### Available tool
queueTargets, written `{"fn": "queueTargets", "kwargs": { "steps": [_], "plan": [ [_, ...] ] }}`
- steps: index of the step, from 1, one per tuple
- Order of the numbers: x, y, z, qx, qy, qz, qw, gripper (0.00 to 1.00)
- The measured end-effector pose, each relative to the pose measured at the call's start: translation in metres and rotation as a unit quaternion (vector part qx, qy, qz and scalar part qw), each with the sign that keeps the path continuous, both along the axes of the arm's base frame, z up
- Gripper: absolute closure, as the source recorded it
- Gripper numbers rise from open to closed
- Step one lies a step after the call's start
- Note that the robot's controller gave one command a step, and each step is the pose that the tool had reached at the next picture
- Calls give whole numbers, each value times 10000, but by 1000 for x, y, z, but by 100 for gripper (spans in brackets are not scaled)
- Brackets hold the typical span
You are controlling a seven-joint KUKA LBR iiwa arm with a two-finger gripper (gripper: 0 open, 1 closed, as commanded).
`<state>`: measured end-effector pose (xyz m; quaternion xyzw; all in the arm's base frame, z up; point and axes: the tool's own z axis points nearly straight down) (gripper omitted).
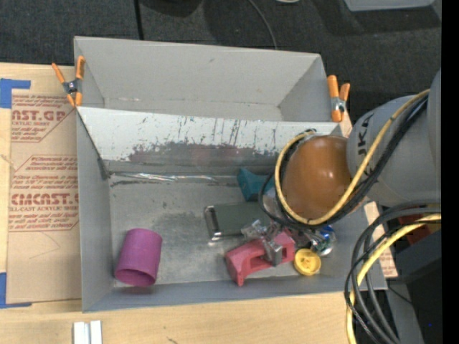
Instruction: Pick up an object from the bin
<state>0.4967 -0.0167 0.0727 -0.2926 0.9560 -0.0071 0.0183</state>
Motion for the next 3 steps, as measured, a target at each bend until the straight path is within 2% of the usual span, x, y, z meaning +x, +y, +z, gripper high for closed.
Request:
{"fn": "queueTargets", "kwargs": {
  "steps": [1,2,3],
  "plan": [
    [-7,2,37,15,59,7,10000,100],
    [1,6,59,12,-18,-100,9999,100],
    [-6,-1,161,28,68,-182,9998,100]
  ]
}}
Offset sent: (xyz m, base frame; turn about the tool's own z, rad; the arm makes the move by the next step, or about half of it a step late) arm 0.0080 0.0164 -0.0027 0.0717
